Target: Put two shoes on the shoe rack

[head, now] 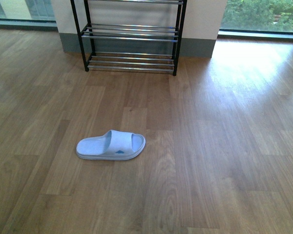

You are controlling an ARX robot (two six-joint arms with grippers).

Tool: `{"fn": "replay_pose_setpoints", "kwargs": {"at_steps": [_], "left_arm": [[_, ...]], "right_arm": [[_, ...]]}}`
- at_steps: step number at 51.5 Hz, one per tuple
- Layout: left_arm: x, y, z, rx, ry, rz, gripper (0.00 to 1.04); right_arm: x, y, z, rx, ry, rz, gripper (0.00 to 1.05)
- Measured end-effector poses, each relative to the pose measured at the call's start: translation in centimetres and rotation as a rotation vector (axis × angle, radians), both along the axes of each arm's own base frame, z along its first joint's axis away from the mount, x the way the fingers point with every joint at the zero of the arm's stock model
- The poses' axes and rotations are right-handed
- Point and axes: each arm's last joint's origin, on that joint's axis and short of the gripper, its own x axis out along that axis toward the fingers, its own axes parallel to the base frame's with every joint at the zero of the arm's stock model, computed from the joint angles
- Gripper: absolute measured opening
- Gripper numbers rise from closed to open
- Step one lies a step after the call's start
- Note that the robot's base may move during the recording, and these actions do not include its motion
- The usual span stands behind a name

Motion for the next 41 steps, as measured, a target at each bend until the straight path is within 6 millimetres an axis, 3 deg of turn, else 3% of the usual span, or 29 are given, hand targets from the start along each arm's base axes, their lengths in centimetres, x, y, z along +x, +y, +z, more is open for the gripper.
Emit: {"fn": "replay_pose_setpoints", "kwargs": {"at_steps": [41], "left_arm": [[0.02, -0.05, -0.03, -0.004, 0.002, -0.016, 0.02]], "right_arm": [[0.00, 0.01, -0.01, 0.003, 0.000, -0.006, 0.01]]}}
